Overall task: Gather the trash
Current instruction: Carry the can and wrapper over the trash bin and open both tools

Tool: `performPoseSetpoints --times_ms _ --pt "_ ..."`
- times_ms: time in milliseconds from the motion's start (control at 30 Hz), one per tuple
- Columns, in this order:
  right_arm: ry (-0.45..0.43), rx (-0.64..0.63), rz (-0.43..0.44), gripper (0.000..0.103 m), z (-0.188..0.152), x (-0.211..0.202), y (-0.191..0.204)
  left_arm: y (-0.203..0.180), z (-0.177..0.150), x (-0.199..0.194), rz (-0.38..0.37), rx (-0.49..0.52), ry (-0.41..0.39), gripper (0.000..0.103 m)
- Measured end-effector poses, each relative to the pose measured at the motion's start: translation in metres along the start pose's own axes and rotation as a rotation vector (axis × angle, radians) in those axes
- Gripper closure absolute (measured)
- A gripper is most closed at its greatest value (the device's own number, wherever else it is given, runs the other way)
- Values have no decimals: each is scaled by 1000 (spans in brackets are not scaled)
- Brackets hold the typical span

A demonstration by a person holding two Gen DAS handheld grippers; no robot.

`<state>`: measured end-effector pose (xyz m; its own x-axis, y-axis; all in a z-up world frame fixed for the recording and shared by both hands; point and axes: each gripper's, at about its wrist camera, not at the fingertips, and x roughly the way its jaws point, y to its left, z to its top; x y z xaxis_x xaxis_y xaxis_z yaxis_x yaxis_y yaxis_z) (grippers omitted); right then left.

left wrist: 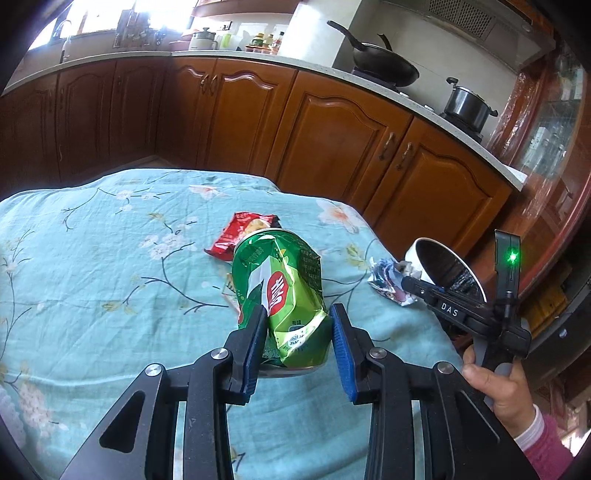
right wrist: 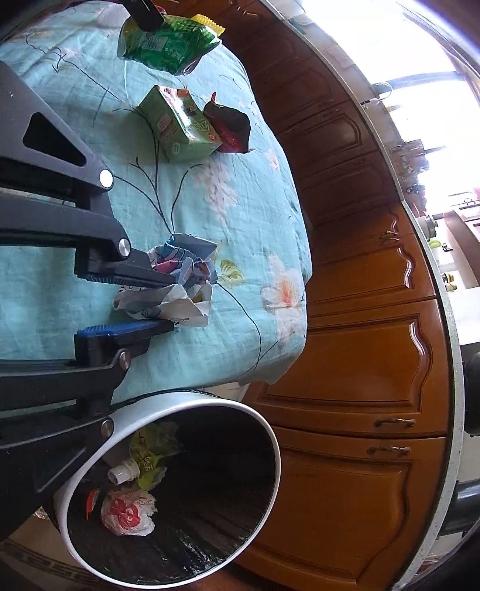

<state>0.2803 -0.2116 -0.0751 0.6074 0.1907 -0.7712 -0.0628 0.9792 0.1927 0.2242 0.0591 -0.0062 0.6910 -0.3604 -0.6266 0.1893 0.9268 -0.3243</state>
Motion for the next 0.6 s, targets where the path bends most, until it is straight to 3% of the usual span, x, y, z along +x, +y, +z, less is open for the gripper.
performPoseSetpoints --times_ms 300,600 --pt "-77 53 76 90 -9 -57 -12 -46 1 25 -62 75 48 70" --pt "-115 117 75 90 -17 -93 -48 -97 5 50 -113 160 77 70"
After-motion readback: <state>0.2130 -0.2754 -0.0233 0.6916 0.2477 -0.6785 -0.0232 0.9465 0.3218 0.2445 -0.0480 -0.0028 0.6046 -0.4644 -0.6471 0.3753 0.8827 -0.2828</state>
